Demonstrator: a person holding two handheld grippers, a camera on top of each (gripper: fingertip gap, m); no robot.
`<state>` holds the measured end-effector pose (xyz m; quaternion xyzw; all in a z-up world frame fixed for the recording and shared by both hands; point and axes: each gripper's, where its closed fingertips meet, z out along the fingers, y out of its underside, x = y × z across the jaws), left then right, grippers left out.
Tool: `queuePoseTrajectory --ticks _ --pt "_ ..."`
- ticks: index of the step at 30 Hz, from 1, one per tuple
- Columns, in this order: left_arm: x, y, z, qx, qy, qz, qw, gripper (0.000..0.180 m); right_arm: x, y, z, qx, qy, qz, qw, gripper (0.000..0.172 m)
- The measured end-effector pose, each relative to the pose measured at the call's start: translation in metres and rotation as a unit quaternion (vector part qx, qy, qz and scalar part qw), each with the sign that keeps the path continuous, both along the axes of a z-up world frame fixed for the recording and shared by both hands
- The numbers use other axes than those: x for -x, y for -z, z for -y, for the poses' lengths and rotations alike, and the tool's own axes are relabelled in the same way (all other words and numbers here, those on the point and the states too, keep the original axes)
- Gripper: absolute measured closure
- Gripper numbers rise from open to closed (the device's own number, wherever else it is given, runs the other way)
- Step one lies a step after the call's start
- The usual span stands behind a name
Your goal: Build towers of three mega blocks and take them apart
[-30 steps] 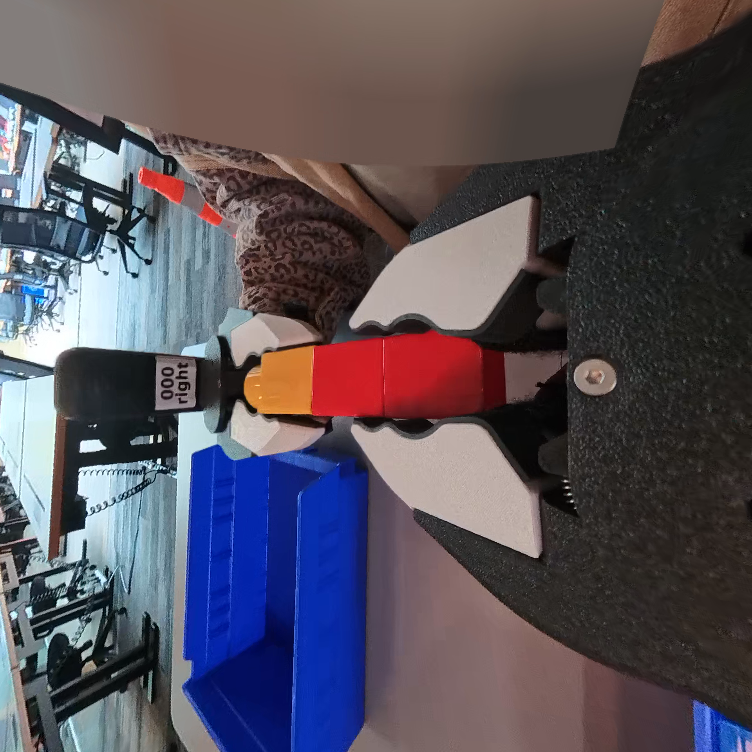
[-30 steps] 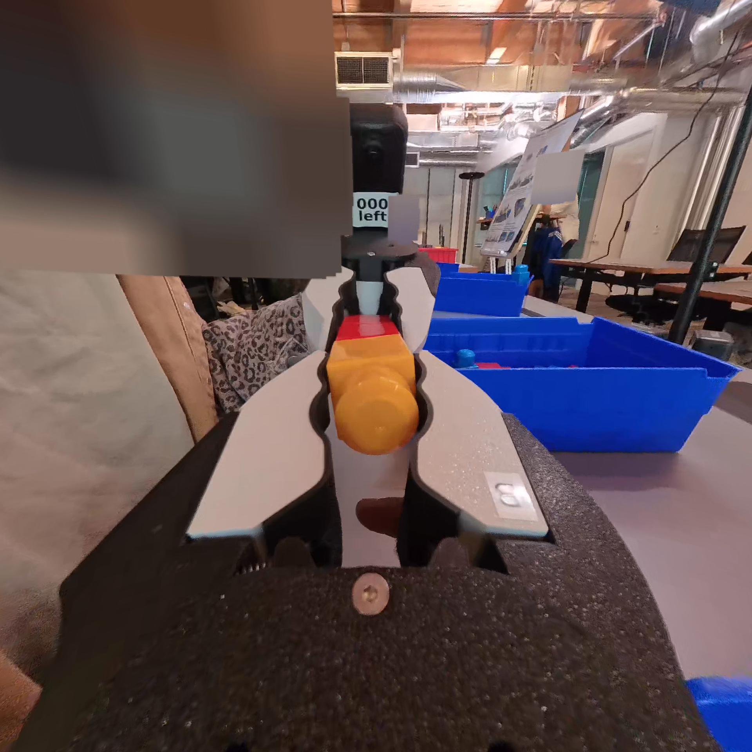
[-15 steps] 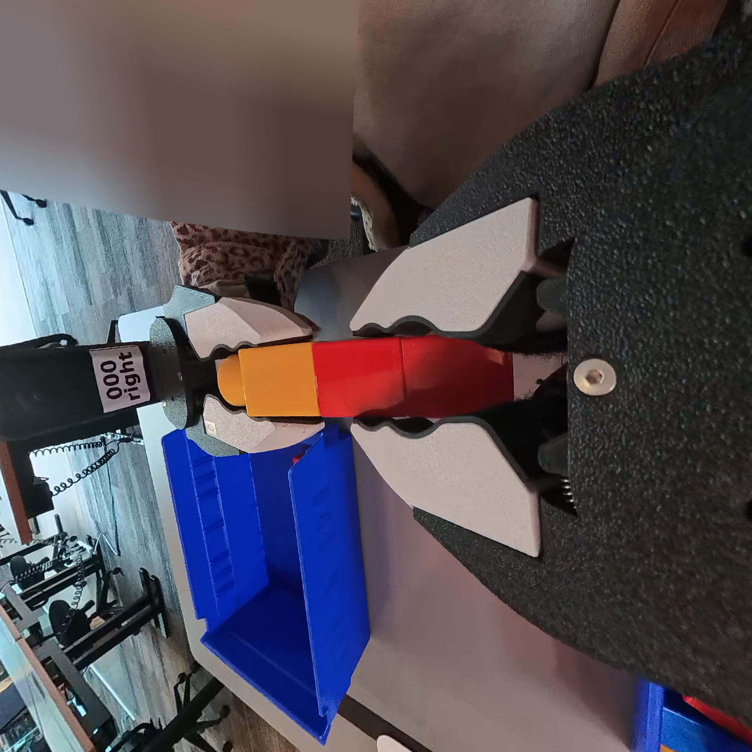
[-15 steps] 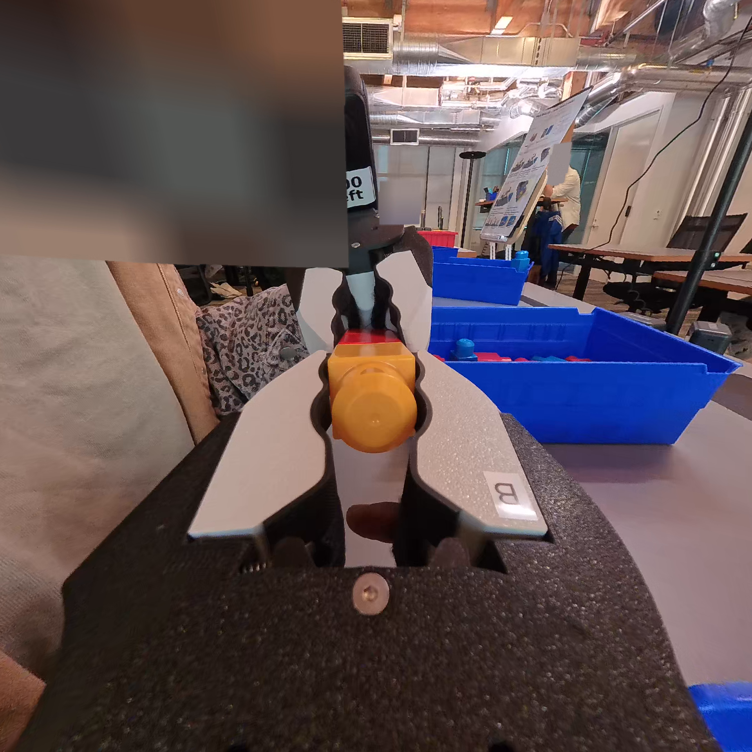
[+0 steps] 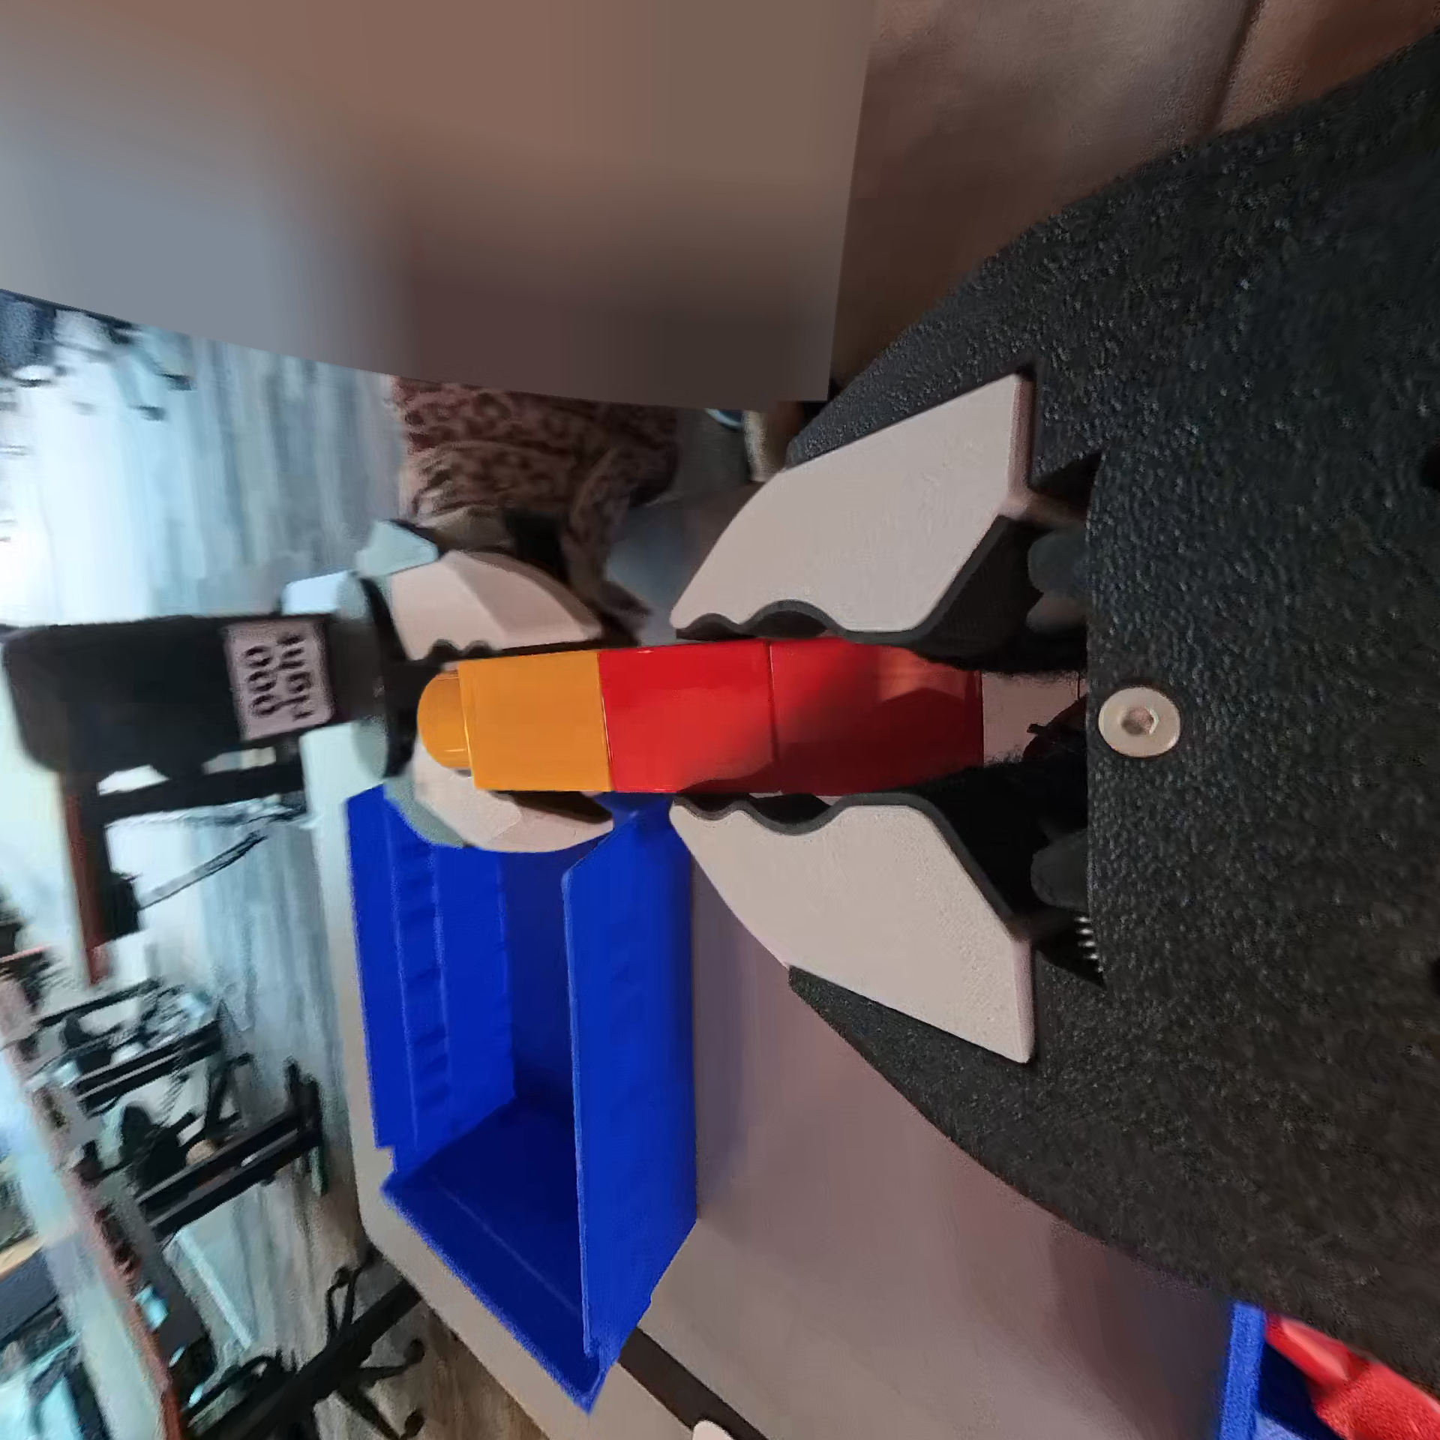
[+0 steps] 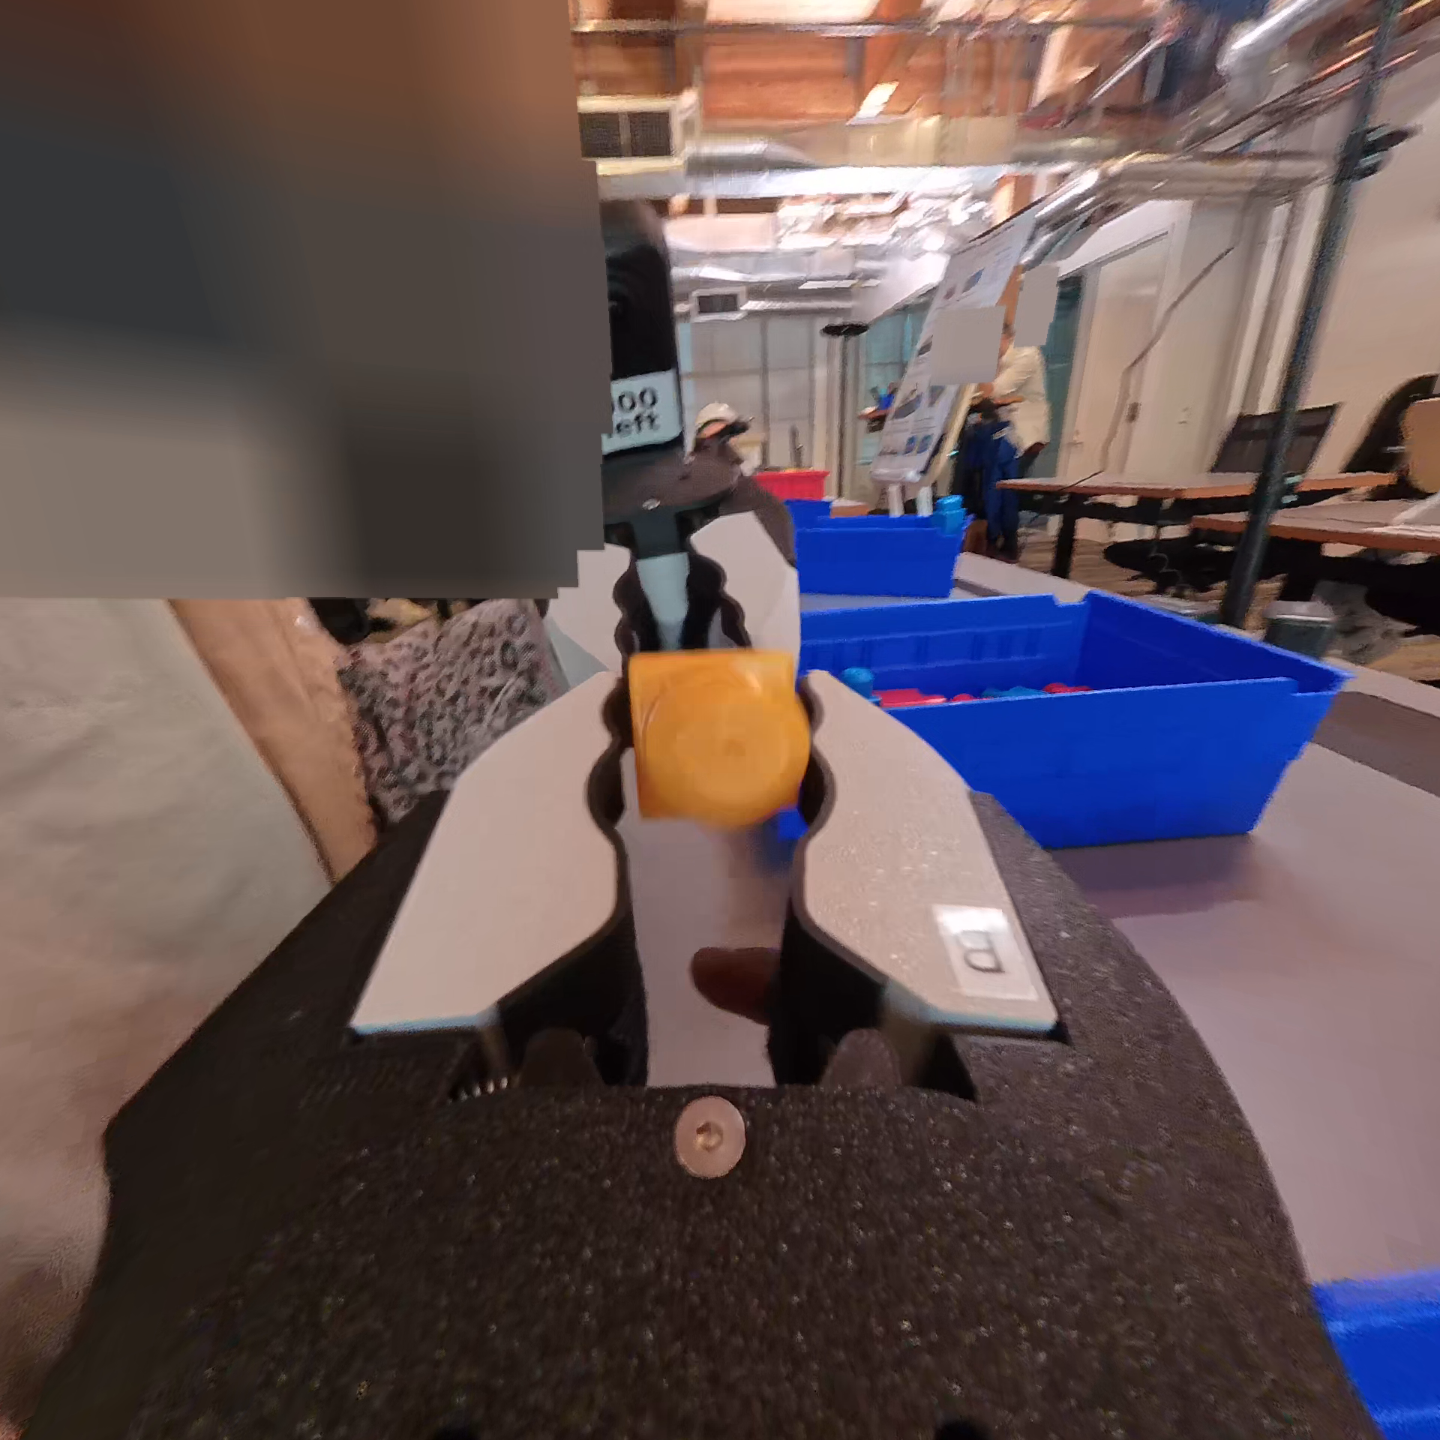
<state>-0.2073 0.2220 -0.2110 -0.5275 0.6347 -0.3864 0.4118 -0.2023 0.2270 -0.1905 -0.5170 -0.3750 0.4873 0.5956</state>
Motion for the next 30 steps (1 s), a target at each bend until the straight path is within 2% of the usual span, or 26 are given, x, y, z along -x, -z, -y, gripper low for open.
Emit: queuePoseTrajectory --ticks 1,3,6,9,11,13,15,17,19,22,26,28,30 --pt "-0.001 -0.008 -0.004 0.025 -0.009 0.034 0.999 0.144 -0.003 -0.003 -0.005 0.004 0.017 -0.012 1.000 0.114" --pt "0.001 -0.029 -0.015 0.101 -0.026 0.123 0.987 0.144 -0.009 -0.004 -0.017 0.030 0.045 -0.035 0.998 0.101" --pt "0.005 -0.053 -0.029 0.209 -0.031 0.244 0.946 0.144 -0.006 -0.007 -0.020 0.060 0.040 -0.077 0.994 0.101" --pt "-0.006 -0.042 -0.023 0.251 -0.013 0.233 0.940 0.144 0.005 -0.013 -0.013 0.063 0.019 -0.108 0.992 0.111" --pt "-0.013 -0.039 -0.018 0.244 -0.010 0.229 0.942 0.144 0.000 -0.016 -0.016 0.051 0.045 -0.117 0.991 0.134" --pt "-0.014 -0.040 -0.014 0.247 0.001 0.216 0.945 0.144 -0.002 -0.020 -0.010 0.021 0.045 -0.093 0.994 0.136" --pt "-0.007 -0.041 -0.016 0.227 -0.007 0.187 0.956 0.129 -0.019 -0.033 -0.014 -0.015 0.097 -0.078 0.992 0.137" --pt "0.010 -0.041 -0.031 0.174 -0.058 0.153 0.971 0.124 -0.052 -0.047 -0.025 -0.027 0.174 -0.063 0.982 0.137" --pt "0.036 -0.043 -0.053 0.101 -0.133 0.118 0.979 0.124 -0.100 -0.049 -0.044 -0.014 0.297 -0.017 0.955 0.138" --pt "0.085 -0.050 -0.090 -0.001 -0.267 0.077 0.960 0.128 -0.170 -0.033 -0.066 0.025 0.465 0.056 0.883 0.137" --pt "0.120 -0.051 -0.106 -0.042 -0.333 0.044 0.941 0.132 -0.209 0.032 -0.090 0.126 0.556 0.175 0.803 0.137" --pt "0.132 -0.046 -0.113 -0.052 -0.360 0.019 0.931 0.133 -0.219 0.059 -0.098 0.148 0.583 0.223 0.767 0.137" --pt "0.140 -0.042 -0.118 -0.059 -0.379 0.001 0.923 0.134 -0.222 0.076 -0.103 0.173 0.591 0.241 0.750 0.137"
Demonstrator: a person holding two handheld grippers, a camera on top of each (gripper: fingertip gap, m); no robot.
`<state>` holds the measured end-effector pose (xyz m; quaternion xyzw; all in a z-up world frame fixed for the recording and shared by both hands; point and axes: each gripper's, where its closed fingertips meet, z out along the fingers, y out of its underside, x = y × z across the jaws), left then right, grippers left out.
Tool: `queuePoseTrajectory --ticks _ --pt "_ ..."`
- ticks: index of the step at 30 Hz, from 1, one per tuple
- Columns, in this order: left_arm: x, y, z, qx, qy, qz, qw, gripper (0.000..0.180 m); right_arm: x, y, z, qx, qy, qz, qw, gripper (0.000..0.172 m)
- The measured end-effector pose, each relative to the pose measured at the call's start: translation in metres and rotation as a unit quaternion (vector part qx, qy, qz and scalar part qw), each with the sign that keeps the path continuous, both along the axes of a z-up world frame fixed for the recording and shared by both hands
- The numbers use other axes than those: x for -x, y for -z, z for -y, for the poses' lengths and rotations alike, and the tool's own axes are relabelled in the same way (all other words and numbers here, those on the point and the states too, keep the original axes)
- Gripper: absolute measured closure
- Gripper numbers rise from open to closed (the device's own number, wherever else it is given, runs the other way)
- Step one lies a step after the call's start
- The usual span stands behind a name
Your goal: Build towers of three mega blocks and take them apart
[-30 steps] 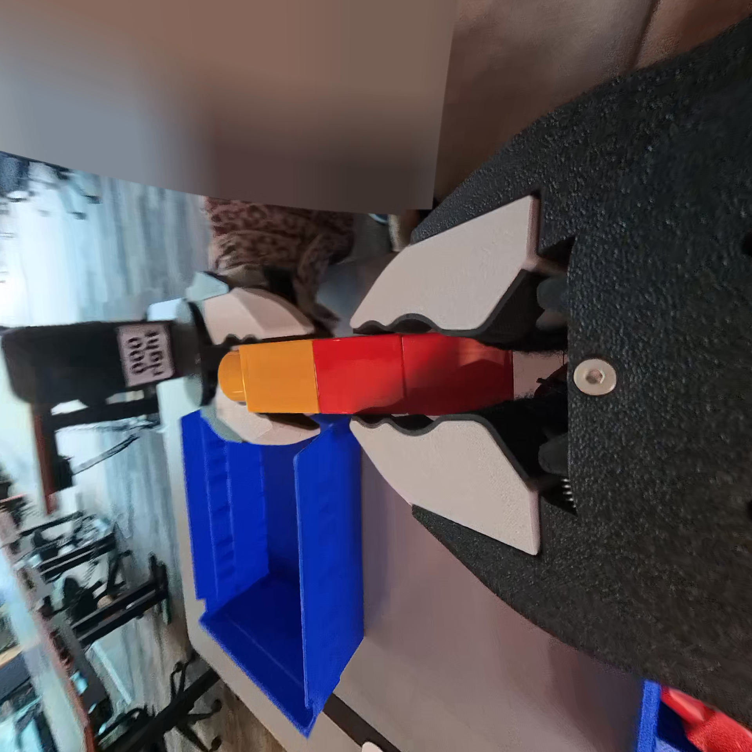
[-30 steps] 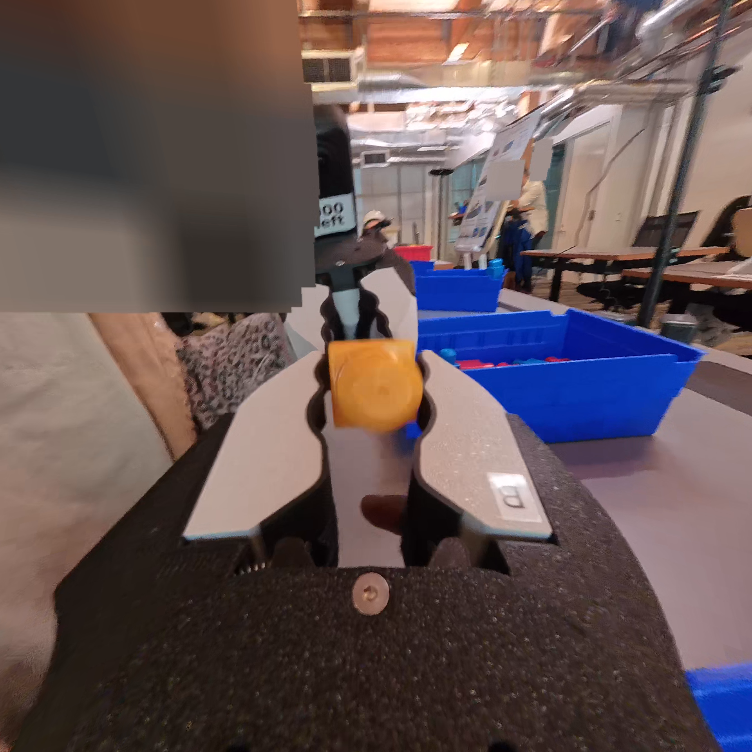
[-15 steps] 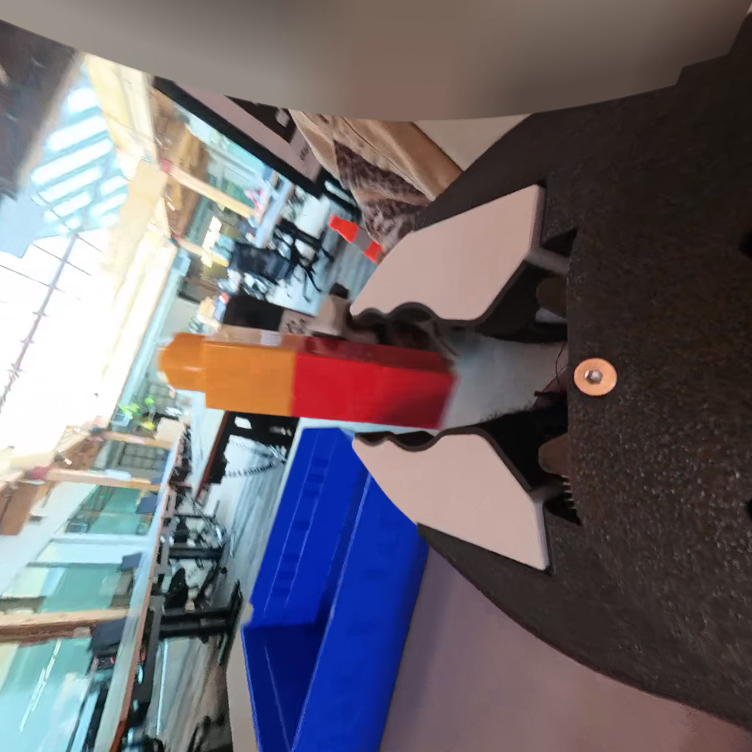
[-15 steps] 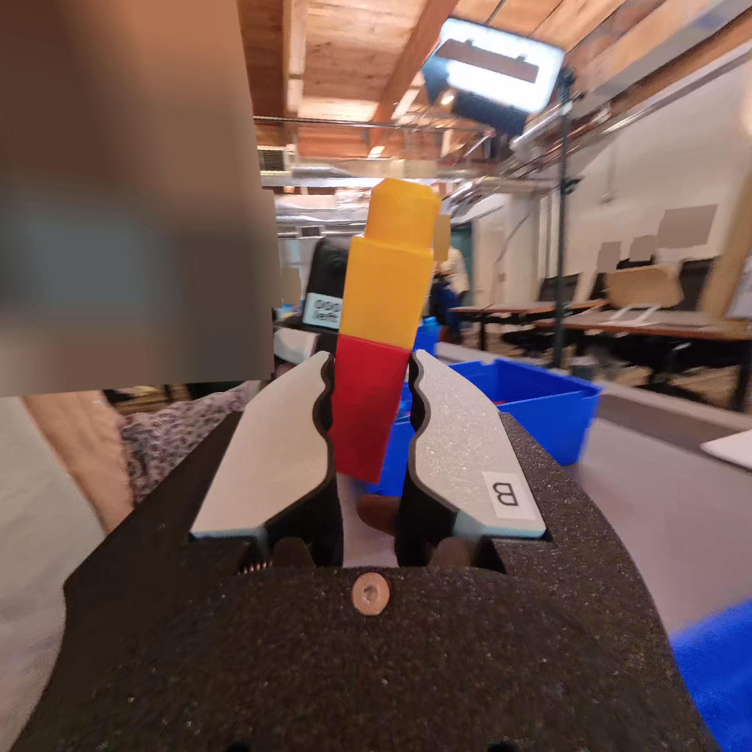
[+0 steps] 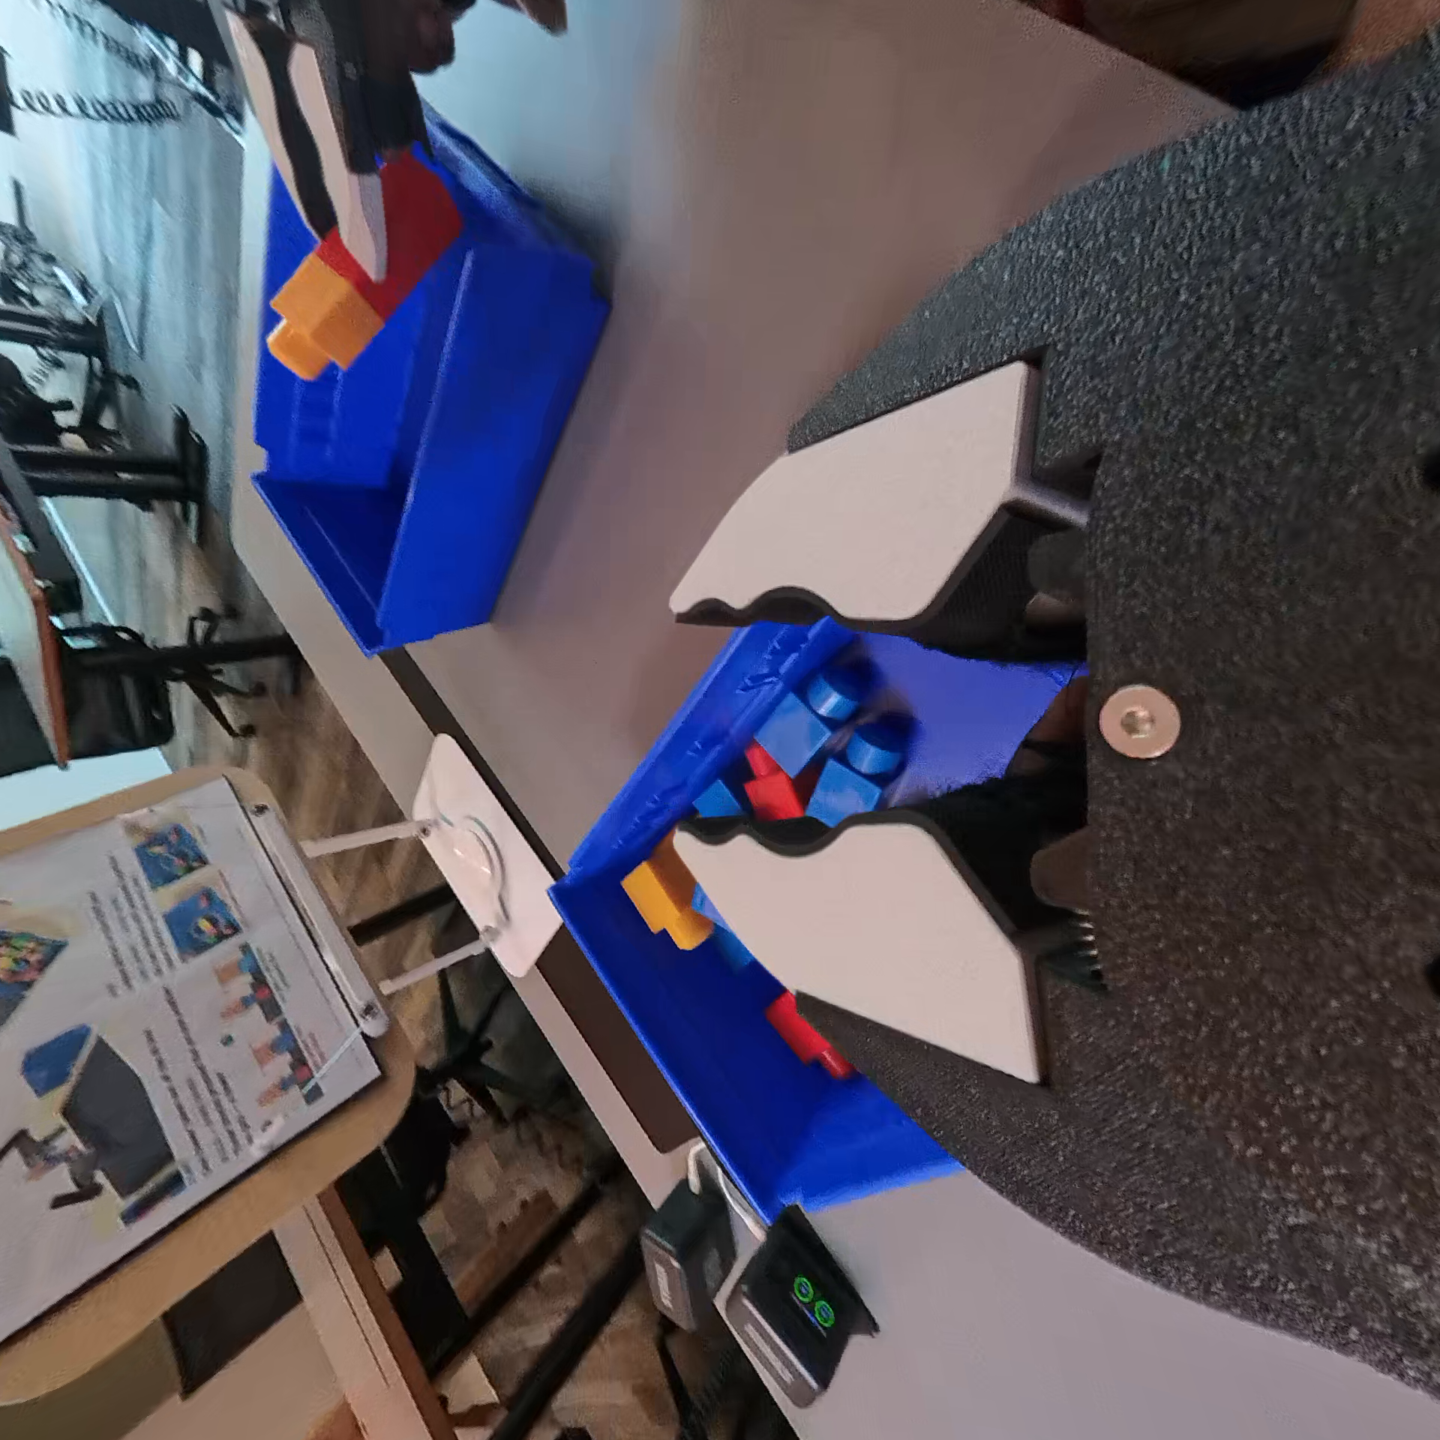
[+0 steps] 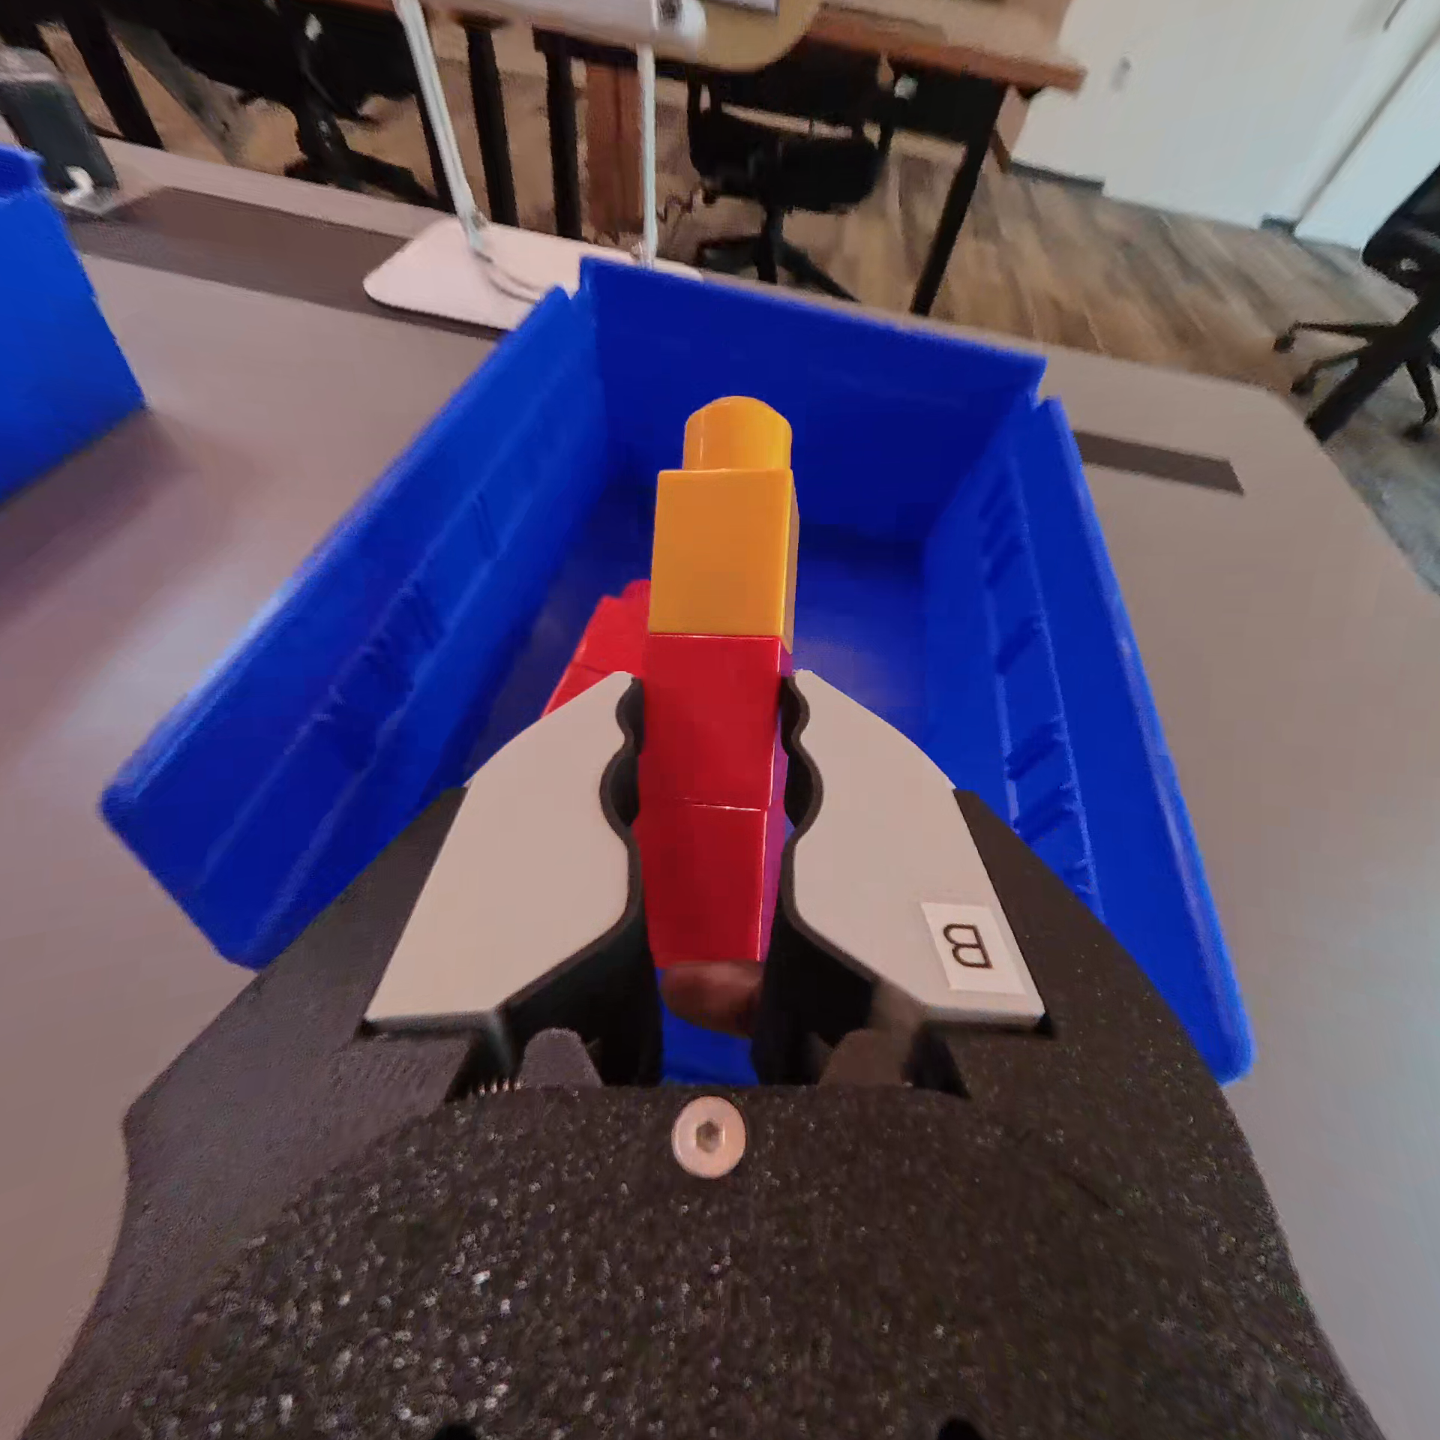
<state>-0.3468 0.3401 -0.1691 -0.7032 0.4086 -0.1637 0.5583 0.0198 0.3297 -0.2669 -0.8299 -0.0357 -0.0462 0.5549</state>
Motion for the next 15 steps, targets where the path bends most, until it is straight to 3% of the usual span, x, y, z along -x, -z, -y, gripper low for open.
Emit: queuePoseTrajectory --ticks 9,15 --pt "0.002 0.021 -0.007 0.026 -0.011 -0.047 0.998 0.136 0.001 0.048 -0.014 0.116 0.010 -0.028 0.993 0.137" --pt "0.007 0.028 -0.010 0.043 -0.021 -0.055 0.997 0.133 0.002 0.048 -0.015 0.114 0.004 -0.020 0.993 0.137"
